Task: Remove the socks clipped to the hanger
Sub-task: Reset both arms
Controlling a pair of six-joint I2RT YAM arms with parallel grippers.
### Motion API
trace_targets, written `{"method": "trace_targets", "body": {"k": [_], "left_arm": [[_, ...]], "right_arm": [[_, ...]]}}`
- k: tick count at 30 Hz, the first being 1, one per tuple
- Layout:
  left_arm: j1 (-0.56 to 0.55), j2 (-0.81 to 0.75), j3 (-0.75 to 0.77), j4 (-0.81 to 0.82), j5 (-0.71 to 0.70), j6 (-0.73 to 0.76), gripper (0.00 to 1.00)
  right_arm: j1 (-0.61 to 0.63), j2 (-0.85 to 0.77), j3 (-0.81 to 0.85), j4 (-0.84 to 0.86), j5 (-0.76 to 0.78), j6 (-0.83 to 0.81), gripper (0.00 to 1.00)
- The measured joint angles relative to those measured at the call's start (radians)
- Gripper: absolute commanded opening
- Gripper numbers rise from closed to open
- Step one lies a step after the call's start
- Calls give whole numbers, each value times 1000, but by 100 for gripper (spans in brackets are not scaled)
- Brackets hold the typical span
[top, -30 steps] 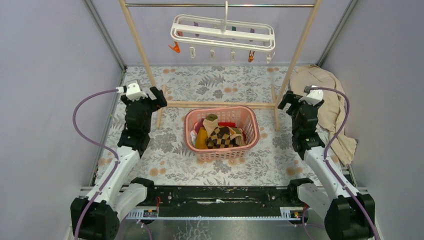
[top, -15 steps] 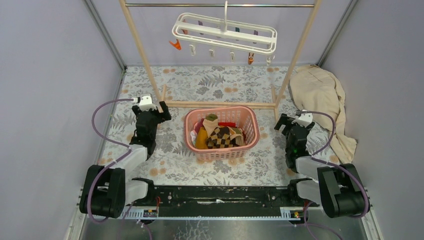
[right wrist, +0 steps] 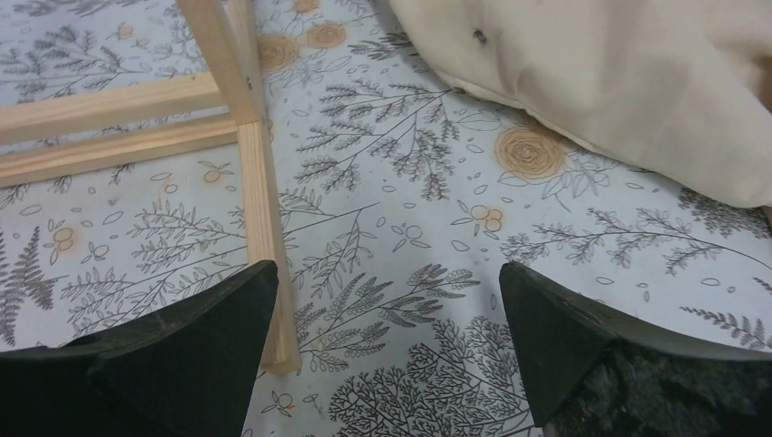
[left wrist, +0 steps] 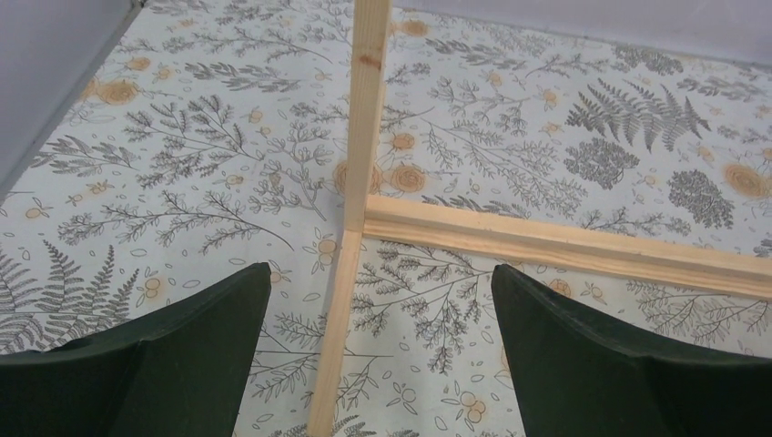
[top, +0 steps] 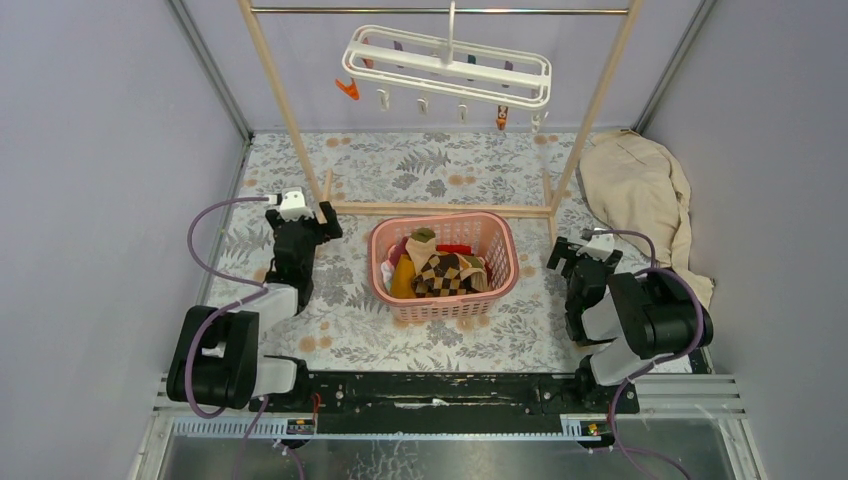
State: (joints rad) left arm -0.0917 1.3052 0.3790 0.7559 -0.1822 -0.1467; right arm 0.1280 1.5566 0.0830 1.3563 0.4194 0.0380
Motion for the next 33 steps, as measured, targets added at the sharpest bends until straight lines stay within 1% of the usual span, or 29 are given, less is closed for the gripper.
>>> {"method": "trace_targets", "body": {"k": [2,7,10,13,17,21,23,27,33], "left_arm": [[5,-8,-6,14,0,1,99],[8,-23,-26,24,4,14,99],[8,-20,-33,23,10,27,99],[8,12,-33,40,10,32,99],[8,97,-35,66,10,46,99],[8,115,-117,187,15,60,99],[8,131,-137,220,18,65,99],[8,182,-101,231,19,71,99],[8,184,-98,247,19,71,99]], "right_arm": [[0,20,1,16,-16,-11,100],[0,13,37,13,-29,-30,99],[0,12,70,-11,-39,-34,100],[0,12,95,-43,-44,-37,100],[0,12,98,-50,-45,-40,100],[0,12,97,-64,-45,-41,100],[0,12,97,-67,-45,-41,100],[0,12,97,-69,-45,-41,99],[0,12,98,-74,-46,-41,100]]}}
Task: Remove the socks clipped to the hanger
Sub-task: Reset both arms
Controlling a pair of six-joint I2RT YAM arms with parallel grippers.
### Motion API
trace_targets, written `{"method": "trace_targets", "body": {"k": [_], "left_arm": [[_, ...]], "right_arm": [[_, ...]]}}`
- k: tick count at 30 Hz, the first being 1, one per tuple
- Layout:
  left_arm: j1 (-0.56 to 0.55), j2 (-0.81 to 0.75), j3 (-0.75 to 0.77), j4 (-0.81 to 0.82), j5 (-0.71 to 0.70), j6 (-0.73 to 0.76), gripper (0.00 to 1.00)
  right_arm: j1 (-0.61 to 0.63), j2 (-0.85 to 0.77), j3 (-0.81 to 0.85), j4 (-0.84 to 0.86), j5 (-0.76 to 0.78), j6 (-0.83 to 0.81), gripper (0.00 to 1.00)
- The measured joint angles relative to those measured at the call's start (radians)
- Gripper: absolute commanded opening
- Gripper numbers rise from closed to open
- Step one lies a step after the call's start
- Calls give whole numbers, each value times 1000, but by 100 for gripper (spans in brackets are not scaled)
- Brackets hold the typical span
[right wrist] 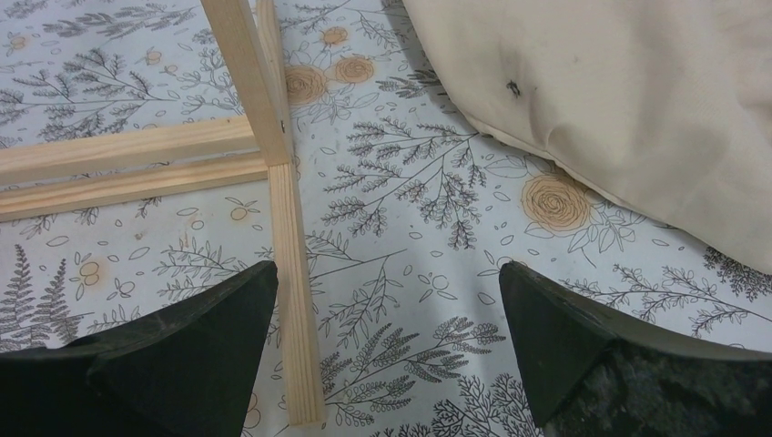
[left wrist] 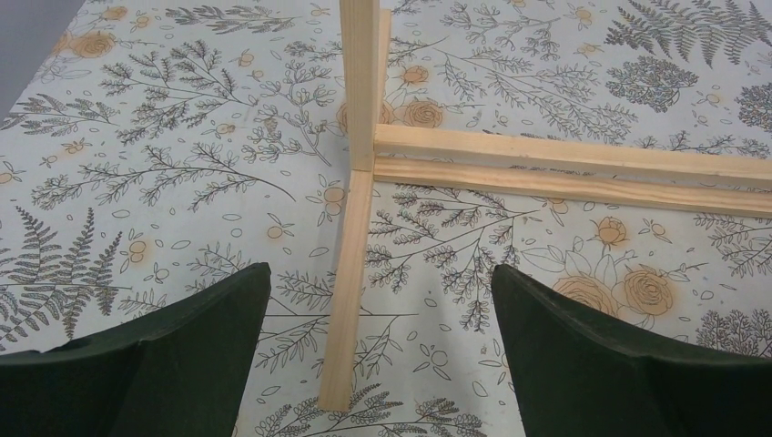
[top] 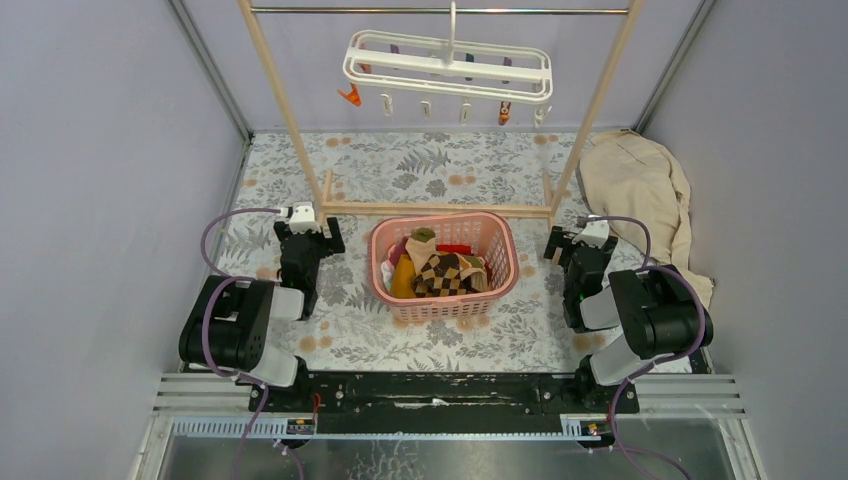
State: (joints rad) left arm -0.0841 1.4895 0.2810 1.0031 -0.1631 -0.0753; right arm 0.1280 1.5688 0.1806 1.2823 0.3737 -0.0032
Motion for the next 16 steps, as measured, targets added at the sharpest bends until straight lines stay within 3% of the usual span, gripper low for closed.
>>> {"method": "trace_targets", "body": {"k": [16], "left_arm": [[0,0,0,0,0,0,99]], "right_arm": [[0,0,8,-32,-2,0,99]]}}
